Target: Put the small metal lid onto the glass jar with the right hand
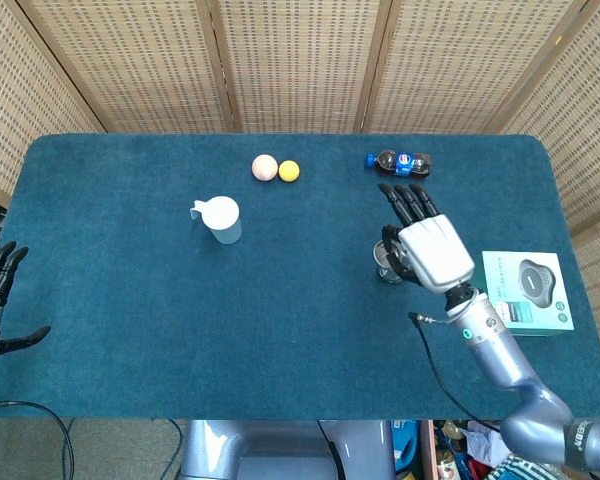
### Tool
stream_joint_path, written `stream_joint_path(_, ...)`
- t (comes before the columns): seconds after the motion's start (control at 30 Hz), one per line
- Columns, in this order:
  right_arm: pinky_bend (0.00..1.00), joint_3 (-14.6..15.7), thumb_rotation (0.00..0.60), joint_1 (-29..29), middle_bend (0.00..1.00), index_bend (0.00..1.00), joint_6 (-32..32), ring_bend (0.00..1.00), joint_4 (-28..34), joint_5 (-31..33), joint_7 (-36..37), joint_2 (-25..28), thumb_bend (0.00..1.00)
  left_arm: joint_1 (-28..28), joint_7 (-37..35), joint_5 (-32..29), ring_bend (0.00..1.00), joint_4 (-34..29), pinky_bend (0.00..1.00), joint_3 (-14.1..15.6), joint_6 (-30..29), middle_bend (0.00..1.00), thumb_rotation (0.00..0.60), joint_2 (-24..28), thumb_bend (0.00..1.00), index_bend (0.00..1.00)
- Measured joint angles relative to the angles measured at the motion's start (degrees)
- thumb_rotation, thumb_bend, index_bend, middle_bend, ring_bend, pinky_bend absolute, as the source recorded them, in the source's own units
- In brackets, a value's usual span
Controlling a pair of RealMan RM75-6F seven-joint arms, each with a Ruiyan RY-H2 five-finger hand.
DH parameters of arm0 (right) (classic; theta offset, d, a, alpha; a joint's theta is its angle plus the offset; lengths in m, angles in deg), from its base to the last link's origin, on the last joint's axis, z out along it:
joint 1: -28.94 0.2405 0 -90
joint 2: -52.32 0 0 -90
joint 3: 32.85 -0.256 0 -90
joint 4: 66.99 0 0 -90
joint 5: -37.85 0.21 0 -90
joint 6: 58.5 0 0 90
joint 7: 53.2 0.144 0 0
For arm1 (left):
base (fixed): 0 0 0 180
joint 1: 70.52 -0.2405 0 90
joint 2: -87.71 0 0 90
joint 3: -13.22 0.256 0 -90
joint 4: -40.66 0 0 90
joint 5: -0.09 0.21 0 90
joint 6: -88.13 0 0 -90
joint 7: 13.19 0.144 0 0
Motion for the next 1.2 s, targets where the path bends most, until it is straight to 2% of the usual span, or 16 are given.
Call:
stream_joint_path(0.13, 0.00, -0.55, 0.600, 2.08, 0.01, 0.69, -1.87, 0.00, -4.03, 5.42, -1.11, 0.07, 0.62, 0.15, -0.15, -0.29, 0.00, 0.11, 0.00, 0.01, 0.49, 0.00, 0.600, 0.06, 0.03, 0.00)
stream_joint_path(0.3, 0.00, -0.06, 0.600, 3.68, 0.01, 0.69, -3.20, 0.00, -8.06, 8.00, -1.33, -0.69, 0.62, 0.37, -0.92, -0.75, 0.00, 0.28, 0.00, -0.22, 0.84, 0.00, 0.600, 0.35, 0.03, 0.00)
stream_joint_path(0.8, 0.00, 2.97, 0.600, 5.00, 0.02, 0.69, -3.14, 0.00, -9.99, 8.23, -2.59, -1.63, 0.62, 0.57, -2.17, -1.11, 0.00, 0.33, 0.00, -0.36, 1.27, 0.00, 0.600, 0.94, 0.03, 0.00)
stream_joint_path(1.2, 0.00, 4.23, 0.600, 5.26, 0.01, 0.69, -2.58, 0.00, -11.38, 9.14, -3.18, -2.02, 0.62, 0.61, -2.70, -1.35, 0.00, 0.50, 0.00, -0.45, 1.36, 0.00, 0.600, 1.08, 0.03, 0.00)
